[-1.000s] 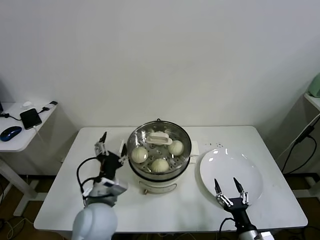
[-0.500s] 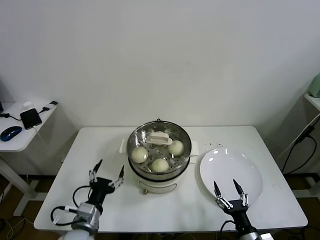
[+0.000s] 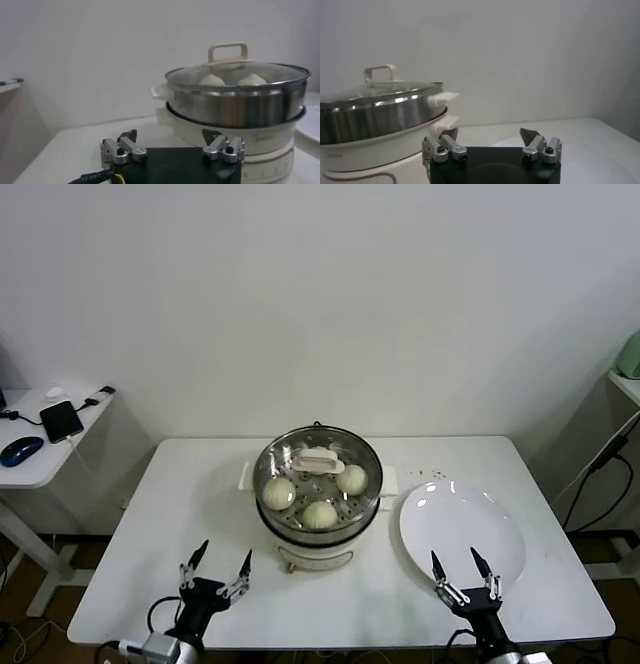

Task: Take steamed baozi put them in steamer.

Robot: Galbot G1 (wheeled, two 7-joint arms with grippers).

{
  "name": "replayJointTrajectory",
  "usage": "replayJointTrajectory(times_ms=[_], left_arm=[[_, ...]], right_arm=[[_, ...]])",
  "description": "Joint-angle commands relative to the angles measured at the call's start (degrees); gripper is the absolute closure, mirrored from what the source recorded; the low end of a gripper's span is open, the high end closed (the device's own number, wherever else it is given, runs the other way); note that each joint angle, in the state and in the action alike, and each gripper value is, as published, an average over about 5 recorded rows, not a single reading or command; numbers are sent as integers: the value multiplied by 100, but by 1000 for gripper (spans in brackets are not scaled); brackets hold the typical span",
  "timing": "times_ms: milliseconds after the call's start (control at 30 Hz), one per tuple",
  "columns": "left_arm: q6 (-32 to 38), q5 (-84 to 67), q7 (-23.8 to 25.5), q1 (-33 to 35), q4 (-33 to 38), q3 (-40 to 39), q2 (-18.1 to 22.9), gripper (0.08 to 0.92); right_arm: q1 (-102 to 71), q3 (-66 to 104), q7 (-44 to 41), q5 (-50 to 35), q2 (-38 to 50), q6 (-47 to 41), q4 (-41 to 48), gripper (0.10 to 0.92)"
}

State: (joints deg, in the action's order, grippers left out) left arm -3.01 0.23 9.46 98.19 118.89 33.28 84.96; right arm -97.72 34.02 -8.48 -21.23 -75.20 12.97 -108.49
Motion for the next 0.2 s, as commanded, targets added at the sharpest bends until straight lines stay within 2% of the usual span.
replayJointTrajectory(times_ms=[33, 200], left_arm=[[126, -167, -32, 443, 269, -6, -33, 177], [97, -174, -23, 488, 362, -26, -44, 177]], right_arm=[[-79, -6, 97, 36, 15, -134, -150, 203], [-93, -2, 81, 92, 4, -127, -170, 203]])
